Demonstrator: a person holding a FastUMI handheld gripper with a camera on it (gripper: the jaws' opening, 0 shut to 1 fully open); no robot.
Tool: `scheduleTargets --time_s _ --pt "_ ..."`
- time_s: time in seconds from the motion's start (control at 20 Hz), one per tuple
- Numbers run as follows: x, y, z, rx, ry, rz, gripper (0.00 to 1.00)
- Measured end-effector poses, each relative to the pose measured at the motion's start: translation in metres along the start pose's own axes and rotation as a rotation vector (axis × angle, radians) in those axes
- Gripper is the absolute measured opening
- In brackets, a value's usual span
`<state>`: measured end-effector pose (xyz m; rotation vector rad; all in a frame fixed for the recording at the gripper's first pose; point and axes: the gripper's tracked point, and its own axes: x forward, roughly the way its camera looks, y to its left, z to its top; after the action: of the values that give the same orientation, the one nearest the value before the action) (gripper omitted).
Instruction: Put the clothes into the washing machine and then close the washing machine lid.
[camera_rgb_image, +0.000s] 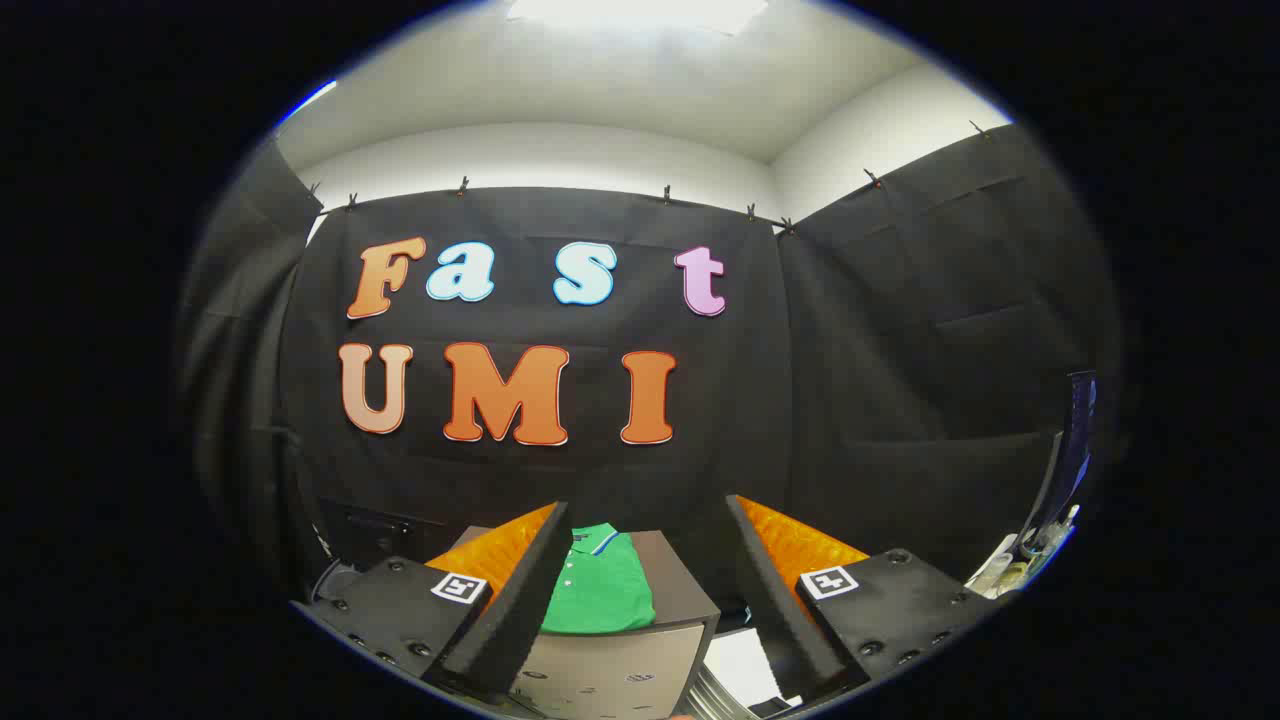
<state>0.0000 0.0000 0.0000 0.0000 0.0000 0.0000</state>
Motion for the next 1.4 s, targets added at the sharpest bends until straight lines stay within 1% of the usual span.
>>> scheduleTargets --time_s 0.25,0.4,1.4 --pt "-0.001 0.016 0.001 0.027 0.005 0.042 0.98" --pt "-0.002 0.02 0.004 0.015 0.004 0.05 0.98" --pt "0.005 0.021 0.012 0.044 -0.009 0.064 0.98"
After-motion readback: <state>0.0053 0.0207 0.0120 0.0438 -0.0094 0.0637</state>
